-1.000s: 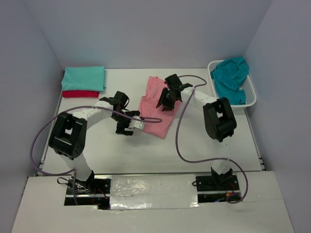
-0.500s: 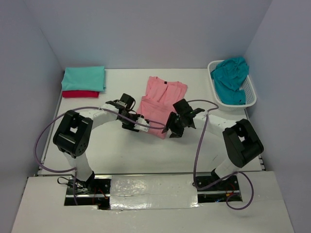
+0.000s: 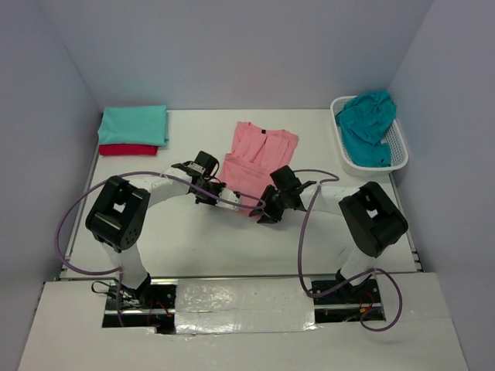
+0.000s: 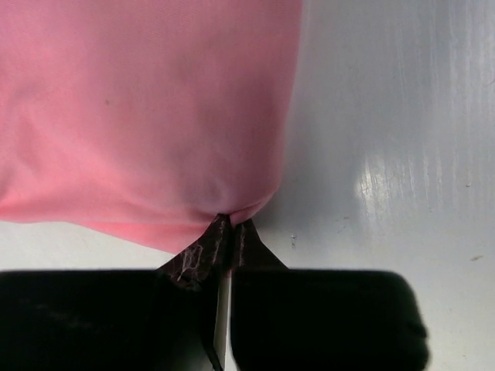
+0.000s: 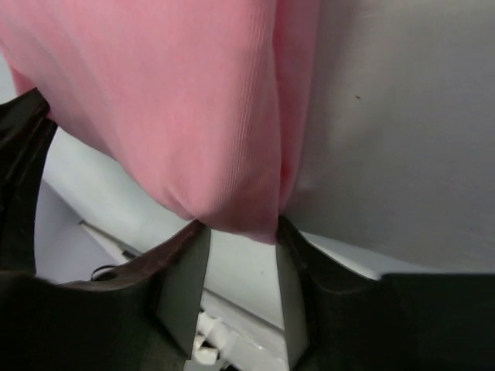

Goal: Fold and stack the t-shirts
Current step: Grab one side of the 2/3 rectangular tshirt with both arms, then fold the long partially folded tshirt into a neat square

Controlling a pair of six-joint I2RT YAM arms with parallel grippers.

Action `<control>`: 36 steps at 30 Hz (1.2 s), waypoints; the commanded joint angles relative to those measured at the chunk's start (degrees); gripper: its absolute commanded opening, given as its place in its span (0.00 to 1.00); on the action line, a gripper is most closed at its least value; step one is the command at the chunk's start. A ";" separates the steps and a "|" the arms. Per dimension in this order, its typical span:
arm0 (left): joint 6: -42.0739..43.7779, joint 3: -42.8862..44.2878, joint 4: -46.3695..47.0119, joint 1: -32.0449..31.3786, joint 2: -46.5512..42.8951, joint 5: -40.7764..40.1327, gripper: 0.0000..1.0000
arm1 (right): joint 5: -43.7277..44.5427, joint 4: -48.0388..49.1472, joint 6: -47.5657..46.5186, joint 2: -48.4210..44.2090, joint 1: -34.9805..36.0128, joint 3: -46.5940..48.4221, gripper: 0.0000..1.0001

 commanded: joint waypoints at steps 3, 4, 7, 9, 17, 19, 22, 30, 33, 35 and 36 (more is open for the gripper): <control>-2.75 1.23 -2.68 -0.11 1.85 -0.74 0.00 | 0.93 5.01 2.66 3.84 -0.04 -1.72 0.21; -3.37 1.68 -3.65 -0.11 1.94 -0.56 0.00 | 1.63 5.10 3.28 3.23 -0.12 -2.15 0.15; -3.37 2.12 -4.88 -0.02 1.67 -0.91 0.00 | 3.65 4.75 3.55 -0.28 -1.17 -5.23 0.00; -3.20 2.29 -6.20 0.07 0.97 -1.44 0.00 | 4.00 3.01 2.06 -2.91 -1.79 -6.99 0.00; -6.80 7.13 -18.32 1.30 -1.74 2.07 0.00 | 4.27 -7.55 -8.57 -10.74 -2.15 -7.08 0.00; -8.63 6.43 -21.22 1.03 -2.46 5.21 0.00 | 4.18 -10.01 -11.21 -13.29 -2.15 -6.91 0.00; -11.88 4.59 -24.83 -0.46 -3.33 7.52 0.00 | 3.48 -14.49 -13.76 -16.63 -2.23 -6.11 0.00; -18.66 4.40 -34.41 -3.10 -12.21 5.86 0.00 | 1.55 -22.75 -15.70 -29.81 -0.83 -8.75 0.00; -22.60 6.85 -38.36 -4.24 -15.46 5.94 0.00 | -0.03 -26.17 -16.93 -33.76 -0.21 -8.14 0.00; -24.37 8.53 -41.43 -4.94 -16.61 6.03 0.00 | -0.30 -28.55 -18.50 -35.18 -0.13 -5.86 0.00; -26.12 10.62 -42.58 -5.03 -16.35 6.73 0.00 | 0.05 -31.17 -19.12 -36.06 -0.21 -3.59 0.00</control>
